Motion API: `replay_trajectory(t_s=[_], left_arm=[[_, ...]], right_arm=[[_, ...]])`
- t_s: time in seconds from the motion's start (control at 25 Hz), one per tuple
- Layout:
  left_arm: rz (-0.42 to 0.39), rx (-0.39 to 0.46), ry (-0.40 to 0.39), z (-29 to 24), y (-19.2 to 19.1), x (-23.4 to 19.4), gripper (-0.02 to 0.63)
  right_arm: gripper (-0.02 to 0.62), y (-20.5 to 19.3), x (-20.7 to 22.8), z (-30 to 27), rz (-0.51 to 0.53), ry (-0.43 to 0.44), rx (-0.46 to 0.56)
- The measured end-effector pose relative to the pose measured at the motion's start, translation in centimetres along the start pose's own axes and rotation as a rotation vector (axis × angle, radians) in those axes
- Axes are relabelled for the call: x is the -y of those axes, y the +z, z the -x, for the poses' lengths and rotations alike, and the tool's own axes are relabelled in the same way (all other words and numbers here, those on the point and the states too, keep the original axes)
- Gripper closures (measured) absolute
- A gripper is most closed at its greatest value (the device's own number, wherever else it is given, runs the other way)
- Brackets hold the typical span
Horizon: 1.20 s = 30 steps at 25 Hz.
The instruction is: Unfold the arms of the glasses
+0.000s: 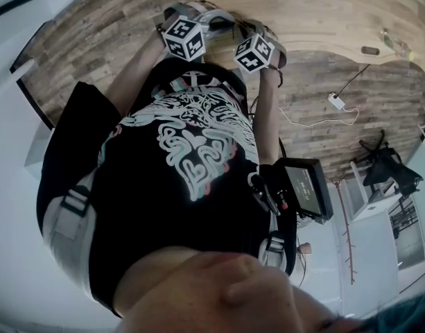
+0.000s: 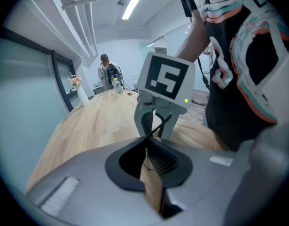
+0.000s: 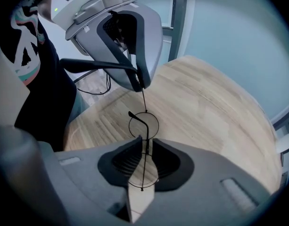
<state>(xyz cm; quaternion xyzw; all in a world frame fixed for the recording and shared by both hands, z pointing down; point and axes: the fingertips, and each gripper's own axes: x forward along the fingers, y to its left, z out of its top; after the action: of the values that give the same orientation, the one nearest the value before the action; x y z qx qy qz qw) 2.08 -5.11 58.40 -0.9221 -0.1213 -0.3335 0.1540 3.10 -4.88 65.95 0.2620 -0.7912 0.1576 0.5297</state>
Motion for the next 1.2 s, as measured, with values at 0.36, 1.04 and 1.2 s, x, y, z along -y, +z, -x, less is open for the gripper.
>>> replay_trajectory(t_s=[0.36, 1.04, 1.2], left_arm=[[-0.001, 0.005, -0.008, 0.1, -0.1, -0.1, 0.606], [0.13, 0.025, 0.049, 0.6, -0.5, -1.7, 0.606], [0.195, 0.042, 0.067, 0.7, -0.6, -2.2, 0.606]], right_arm=[[0.591, 0.3, 0.4, 0.0, -0.024, 0.004, 0.009], [0.594, 1.4, 1.5, 2.7, -0.179, -0.052, 0.186], [0.594, 1.3, 1.7, 3.6, -0.212, -0.065, 0.23]])
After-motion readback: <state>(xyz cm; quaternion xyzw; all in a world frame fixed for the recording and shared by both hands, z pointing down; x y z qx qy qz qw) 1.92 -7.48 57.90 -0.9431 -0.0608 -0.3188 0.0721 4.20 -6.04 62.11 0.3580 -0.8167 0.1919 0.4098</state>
